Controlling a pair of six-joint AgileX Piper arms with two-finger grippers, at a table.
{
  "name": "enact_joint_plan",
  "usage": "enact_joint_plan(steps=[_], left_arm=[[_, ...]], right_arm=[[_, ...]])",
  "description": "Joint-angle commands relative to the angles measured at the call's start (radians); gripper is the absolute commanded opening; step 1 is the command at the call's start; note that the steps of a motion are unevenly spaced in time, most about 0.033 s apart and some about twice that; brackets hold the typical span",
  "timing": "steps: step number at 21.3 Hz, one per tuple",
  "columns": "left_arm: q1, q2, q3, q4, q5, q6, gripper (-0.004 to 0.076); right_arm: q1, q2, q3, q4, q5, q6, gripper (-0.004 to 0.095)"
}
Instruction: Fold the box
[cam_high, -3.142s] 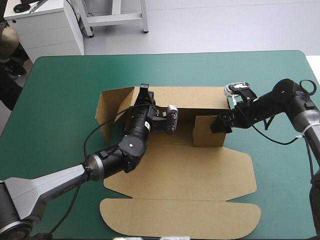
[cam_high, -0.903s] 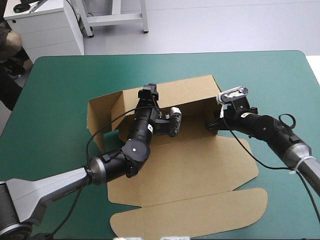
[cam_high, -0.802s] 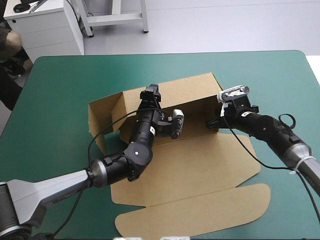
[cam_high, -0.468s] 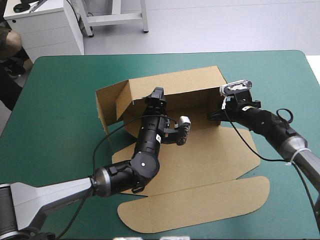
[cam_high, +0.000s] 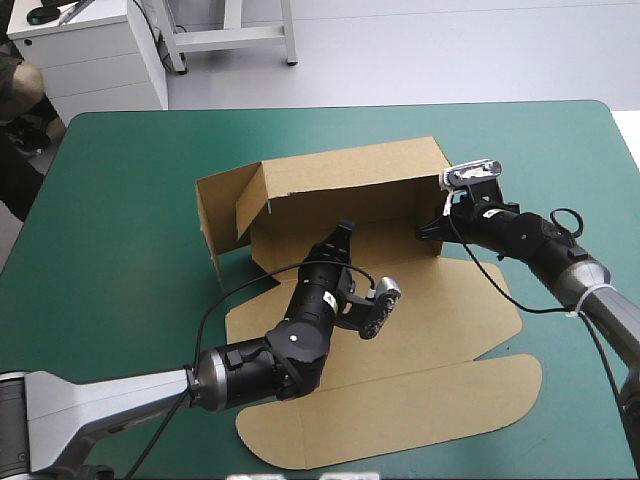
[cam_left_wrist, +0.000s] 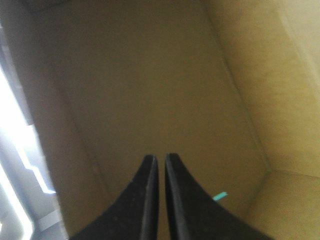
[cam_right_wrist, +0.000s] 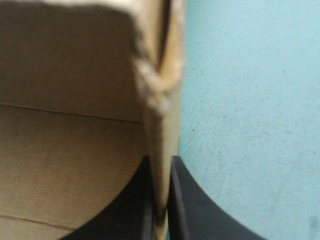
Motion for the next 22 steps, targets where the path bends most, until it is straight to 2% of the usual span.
enact_joint_plan(steps=[1, 2, 3, 5, 6, 8, 10, 16, 19, 22], left_arm=[[0.051, -0.044, -0.153, -0.39, 0.059, 0.324, 0.0013], [0.067, -0.044, -0.199, -0.511, 0.085, 0.4, 0.0013], [0.119, -0.044, -0.307, -0.768, 0.167, 0.55, 0.0013], [0.228, -0.042, -0.457, -1.053, 0.287, 0.689, 0.0013], [0.262, -0.042, -0.494, -1.1, 0.305, 0.703, 0.0013], [0.4, -0.042, -0.594, -1.186, 0.32, 0.696, 0.0013], [0.608, -0.042, -0.658, -1.316, 0.276, 0.624, 0.0013], [1.128, -0.042, -0.667, -1.89, 0.255, 0.537, 0.0012], [1.267, -0.042, -0.667, -2.025, 0.273, 0.537, -0.001], [1.38, -0.042, -0.652, -2.057, 0.299, 0.517, -0.001]], right_arm=[[-0.005, -0.033, -0.036, 0.02, -0.029, -0.007, -0.0019], [-0.005, -0.033, -0.034, 0.02, -0.026, -0.008, -0.0019], [-0.005, -0.033, -0.034, 0.02, -0.021, -0.008, -0.0019], [-0.005, -0.033, -0.034, 0.02, -0.003, -0.008, -0.0019], [-0.005, -0.031, -0.034, 0.02, 0.004, -0.008, -0.0019], [-0.005, -0.028, -0.034, 0.02, 0.013, -0.008, -0.0019], [-0.005, -0.024, -0.034, 0.02, 0.017, -0.008, -0.0019], [-0.005, -0.024, -0.034, 0.003, 0.019, -0.008, -0.002], [-0.005, -0.024, -0.034, 0.001, 0.021, -0.008, -0.002], [-0.005, -0.024, -0.034, 0.001, 0.029, -0.008, -0.002]])
